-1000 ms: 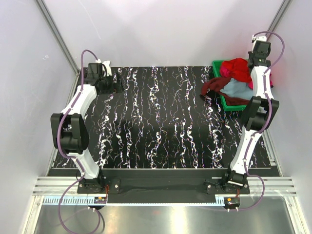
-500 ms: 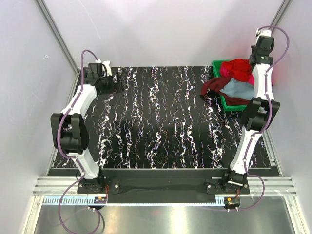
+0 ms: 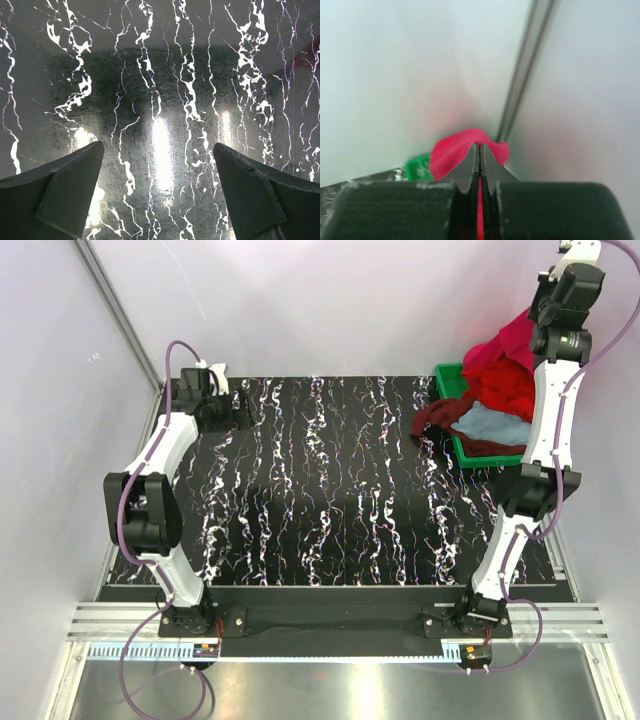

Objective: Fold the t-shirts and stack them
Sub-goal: Grab the tshirt from the pile, then move the tshirt to the center of the board

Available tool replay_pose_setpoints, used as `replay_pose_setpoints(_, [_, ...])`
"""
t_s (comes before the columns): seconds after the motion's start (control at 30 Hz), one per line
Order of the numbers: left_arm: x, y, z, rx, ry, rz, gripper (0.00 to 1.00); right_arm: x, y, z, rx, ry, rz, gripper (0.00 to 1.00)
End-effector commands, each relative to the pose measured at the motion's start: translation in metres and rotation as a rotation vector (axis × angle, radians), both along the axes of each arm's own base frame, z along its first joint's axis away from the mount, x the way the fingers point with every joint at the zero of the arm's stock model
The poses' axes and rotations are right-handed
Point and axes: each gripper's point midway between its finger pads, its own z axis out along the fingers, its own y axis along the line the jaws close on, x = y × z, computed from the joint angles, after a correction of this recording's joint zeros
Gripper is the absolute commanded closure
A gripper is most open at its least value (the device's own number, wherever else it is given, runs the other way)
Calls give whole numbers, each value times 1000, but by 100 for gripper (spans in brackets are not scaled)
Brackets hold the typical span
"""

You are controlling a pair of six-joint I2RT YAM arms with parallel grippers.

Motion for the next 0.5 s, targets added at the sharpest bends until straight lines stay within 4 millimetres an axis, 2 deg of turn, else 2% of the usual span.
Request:
replay_pose_setpoints(0.0, [17, 1, 39, 21, -113, -12, 1, -44, 49, 123, -32, -287, 130, 100])
replay_pose_setpoints(0.07, [18, 1, 43, 24, -121, -15, 1, -54, 64, 147, -30, -353, 161, 100])
replay_pose_setpoints(0.13, [20, 1, 47, 26, -130, -17, 1, -59, 78, 160, -22, -385, 195, 100])
replay_pose_setpoints(0.2, [20, 1, 49, 31, -138, -20, 1, -65, 104, 170, -20, -405, 269, 100])
replay_pose_setpoints(0.23, [20, 2, 49, 36, -137, -18, 1, -66, 114, 170, 7, -405, 296, 100])
replay_pose_setpoints(0.33, [23, 13, 51, 70, -147, 29, 1, -67, 168, 151, 78, -325, 455, 100])
replay_pose_setpoints(0.37, [25, 23, 52, 99, -152, 71, 1, -67, 182, 140, 96, -283, 492, 100])
replay_pose_setpoints(0.4, [27, 32, 54, 108, -157, 120, 1, -72, 219, 136, 135, -265, 599, 100])
replay_pose_setpoints(0.47, [31, 50, 59, 140, -166, 199, 1, -77, 252, 133, 159, -249, 680, 100])
